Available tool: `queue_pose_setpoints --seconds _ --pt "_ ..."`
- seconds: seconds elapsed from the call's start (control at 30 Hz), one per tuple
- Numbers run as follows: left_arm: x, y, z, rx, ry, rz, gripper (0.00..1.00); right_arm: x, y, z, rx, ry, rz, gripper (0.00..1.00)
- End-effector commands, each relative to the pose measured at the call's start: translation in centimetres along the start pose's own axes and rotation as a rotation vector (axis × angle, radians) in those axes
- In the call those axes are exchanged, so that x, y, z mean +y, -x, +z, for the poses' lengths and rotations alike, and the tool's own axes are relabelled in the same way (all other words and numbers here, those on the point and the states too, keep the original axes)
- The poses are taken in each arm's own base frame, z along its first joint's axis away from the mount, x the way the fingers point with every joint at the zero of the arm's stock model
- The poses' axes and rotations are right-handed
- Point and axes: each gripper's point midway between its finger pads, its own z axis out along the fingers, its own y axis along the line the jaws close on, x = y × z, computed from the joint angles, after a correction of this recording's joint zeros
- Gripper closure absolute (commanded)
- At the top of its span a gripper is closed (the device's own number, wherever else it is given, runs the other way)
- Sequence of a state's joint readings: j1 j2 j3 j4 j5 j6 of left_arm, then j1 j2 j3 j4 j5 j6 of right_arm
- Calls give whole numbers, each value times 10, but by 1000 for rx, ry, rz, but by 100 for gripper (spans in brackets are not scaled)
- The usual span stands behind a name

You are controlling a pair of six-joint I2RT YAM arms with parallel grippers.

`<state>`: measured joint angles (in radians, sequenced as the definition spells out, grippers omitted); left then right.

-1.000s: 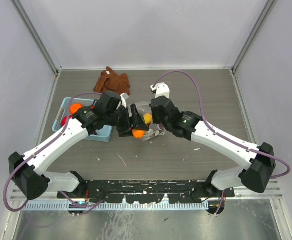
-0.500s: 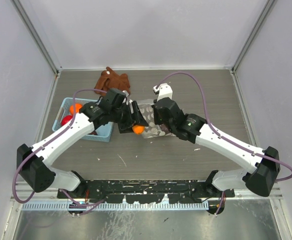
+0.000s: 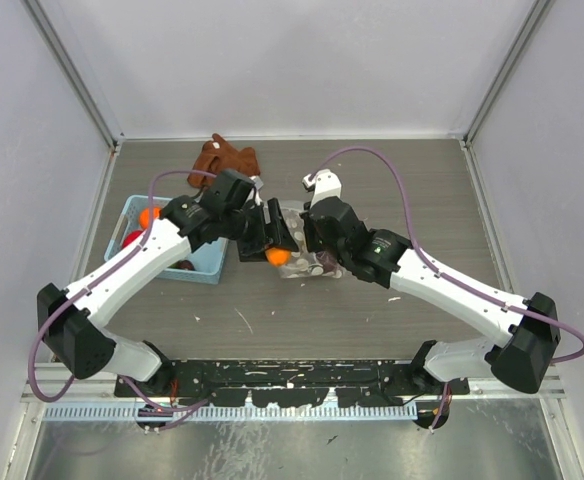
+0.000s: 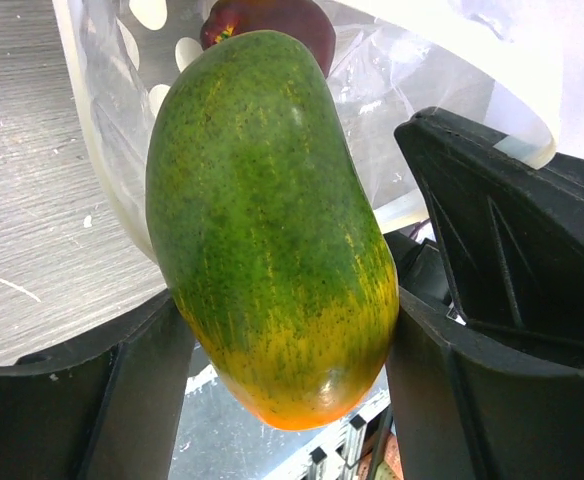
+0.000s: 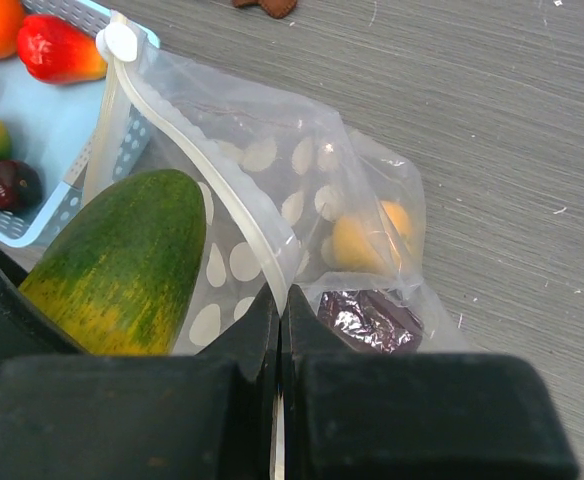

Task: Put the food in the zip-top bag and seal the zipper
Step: Place the fake fruit in the zipper food storage bag.

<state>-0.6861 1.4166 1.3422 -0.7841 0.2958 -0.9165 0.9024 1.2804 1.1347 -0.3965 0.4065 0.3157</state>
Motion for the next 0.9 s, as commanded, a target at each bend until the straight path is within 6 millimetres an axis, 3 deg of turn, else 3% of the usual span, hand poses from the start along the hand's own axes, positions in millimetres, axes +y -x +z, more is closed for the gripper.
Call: queue_pose_setpoints --seconds 0.0,0.33,0.47,0.63,0.87 --pt "-12 10 -22 -52 -28 63 30 14 29 -10 -97 71 34 99" --pt "0 12 -16 -50 27 40 16 20 30 -13 -102 105 36 99" --pt "3 14 -17 -62 41 39 15 20 30 -14 -106 106 41 99" --pt "13 15 -23 -94 85 42 18 13 32 -15 -113 69 64 99" --pt "43 11 -28 -136 187 36 31 11 34 -17 -112 54 83 99"
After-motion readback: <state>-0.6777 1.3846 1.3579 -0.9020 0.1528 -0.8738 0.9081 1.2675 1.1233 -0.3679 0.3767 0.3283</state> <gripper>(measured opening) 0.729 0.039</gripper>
